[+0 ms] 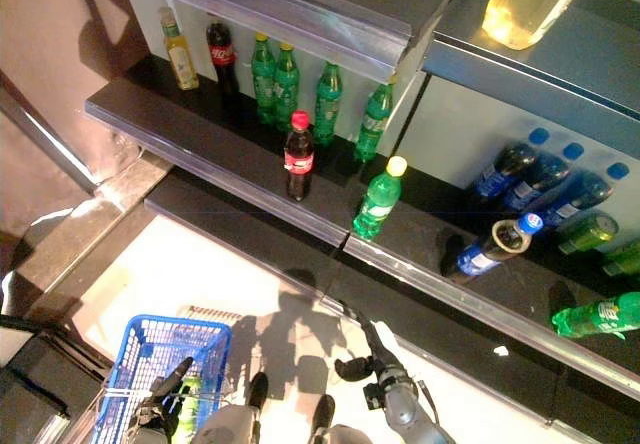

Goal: Pick up the drink and place into the basket.

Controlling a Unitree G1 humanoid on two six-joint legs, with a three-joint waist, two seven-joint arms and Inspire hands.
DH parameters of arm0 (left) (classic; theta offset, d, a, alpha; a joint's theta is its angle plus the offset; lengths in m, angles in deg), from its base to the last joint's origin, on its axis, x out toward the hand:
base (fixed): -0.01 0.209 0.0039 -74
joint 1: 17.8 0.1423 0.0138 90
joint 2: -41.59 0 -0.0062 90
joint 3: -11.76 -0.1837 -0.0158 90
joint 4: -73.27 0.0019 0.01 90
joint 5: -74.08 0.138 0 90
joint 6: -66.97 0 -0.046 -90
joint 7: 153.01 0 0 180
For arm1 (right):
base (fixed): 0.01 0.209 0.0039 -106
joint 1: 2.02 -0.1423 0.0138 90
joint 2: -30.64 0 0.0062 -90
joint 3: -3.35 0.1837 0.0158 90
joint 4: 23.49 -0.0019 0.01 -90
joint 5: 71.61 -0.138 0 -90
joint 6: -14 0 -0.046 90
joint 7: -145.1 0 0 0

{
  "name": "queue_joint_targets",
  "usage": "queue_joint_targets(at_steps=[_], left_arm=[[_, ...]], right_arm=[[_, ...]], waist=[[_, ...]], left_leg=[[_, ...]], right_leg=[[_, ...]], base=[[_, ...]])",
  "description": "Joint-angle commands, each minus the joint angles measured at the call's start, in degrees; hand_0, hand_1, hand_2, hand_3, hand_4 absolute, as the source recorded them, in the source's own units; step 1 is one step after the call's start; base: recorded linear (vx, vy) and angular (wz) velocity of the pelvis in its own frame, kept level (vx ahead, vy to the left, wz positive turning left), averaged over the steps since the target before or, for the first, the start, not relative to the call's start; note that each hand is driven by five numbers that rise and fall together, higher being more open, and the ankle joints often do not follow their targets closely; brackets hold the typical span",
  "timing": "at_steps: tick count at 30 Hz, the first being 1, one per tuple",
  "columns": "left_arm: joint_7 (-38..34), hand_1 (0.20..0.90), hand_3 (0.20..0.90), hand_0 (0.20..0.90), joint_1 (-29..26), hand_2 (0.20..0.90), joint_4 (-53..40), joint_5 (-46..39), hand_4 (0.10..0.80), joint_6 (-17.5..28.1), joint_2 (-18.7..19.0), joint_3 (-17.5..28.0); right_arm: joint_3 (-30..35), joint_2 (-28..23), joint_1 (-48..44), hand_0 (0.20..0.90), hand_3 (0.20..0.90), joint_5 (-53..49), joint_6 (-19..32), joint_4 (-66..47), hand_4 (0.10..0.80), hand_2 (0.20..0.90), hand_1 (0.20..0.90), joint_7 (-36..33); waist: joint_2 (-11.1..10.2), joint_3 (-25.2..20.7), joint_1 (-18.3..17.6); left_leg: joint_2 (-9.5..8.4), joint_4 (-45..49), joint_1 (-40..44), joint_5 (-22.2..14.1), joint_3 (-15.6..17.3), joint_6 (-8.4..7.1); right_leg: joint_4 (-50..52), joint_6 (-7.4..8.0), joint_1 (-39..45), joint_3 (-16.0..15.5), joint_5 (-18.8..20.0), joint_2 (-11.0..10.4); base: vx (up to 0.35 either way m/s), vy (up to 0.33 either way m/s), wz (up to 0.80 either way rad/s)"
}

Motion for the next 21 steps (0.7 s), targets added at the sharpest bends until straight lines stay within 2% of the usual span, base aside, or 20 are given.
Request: queue_joint_targets(at_steps=[1, 6, 10, 15, 21], left_arm=[[1.52, 0.3, 0.2, 0.3, 3.99, 0.3, -3.16, 4.83, 0.1, 2.53, -0.23, -6.25], [1.18, 0.3, 0.2, 0.3, 7.06, 0.3, -4.86, 6.9, 0.1, 3.22, -2.02, -5.54], [1.31, 0.3, 0.2, 0.3, 8.23, 0.3, -5.18, 7.38, 0.1, 3.08, -2.29, -3.93], [2.52, 0.3, 0.2, 0.3, 9.57, 0.3, -4.57, 7.37, 0.1, 2.91, -2.94, -2.97], [3.48, 0.3, 0.2, 0.3, 10.51, 0.3, -3.71, 7.85, 0.1, 2.25, -3.5, -4.45]], right_arm=[[2.89, -5.08, 0.19, 0.9, 0.9, 0.29, 5.69, -16.97, 0.8, 0.9, 0.9, -0.19], [9.06, -8.19, 1.83, 0.9, 0.9, 1.28, 10.29, -29.47, 0.8, 0.9, 0.9, -3.78], [14.24, -8.75, 0.62, 0.9, 0.9, 3.14, 14.02, -35.18, 0.8, 0.9, 0.9, -12.8], [18.4, -8.43, 0.6, 0.9, 0.9, 3.9, 13.58, -39.1, 0.8, 0.9, 0.9, -20.3], [19.2, -8.86, -1.07, 0.9, 0.9, 1.36, 11.12, -39.18, 0.8, 0.9, 0.9, -23.15]], waist=[[-2.09, -3.63, -0.64], [-1.38, -4.97, -1.69], [-0.17, -5.66, -2.37], [1.24, -5.94, -2.84], [2.13, -5.41, -2.62]], left_leg=[[2.69, 5.05, -2.54, -2.53, -0.38, -3.26], [3.1, 3.44, -0.2, -2.54, 0.21, -3.45], [3.69, 3.43, 1.08, -2.88, 1.31, -3.6], [4.0, 4.06, 1.69, -3.34, 2.08, -3.66], [3.86, 5.83, 1.48, -3.78, 2.04, -3.87]], right_leg=[[2.28, 5.67, -0.56, 1.51, 1.14, -4.68], [2.63, 5.56, 0.14, 1.81, 0.24, -4.26], [3.68, 5.34, 0.16, 1.88, -0.59, -4.42], [4.7, 5.11, 0.17, 1.76, -1.27, -4.81], [6.09, 4.67, 0.1, 1.29, -1.83, -5.07]], base=[[0.037, -0.005, 0.03], [0.06, 0.036, 0.0], [0.057, 0.067, -0.03], [0.057, 0.062, -0.04], [0.07, 0.035, -0.09]])
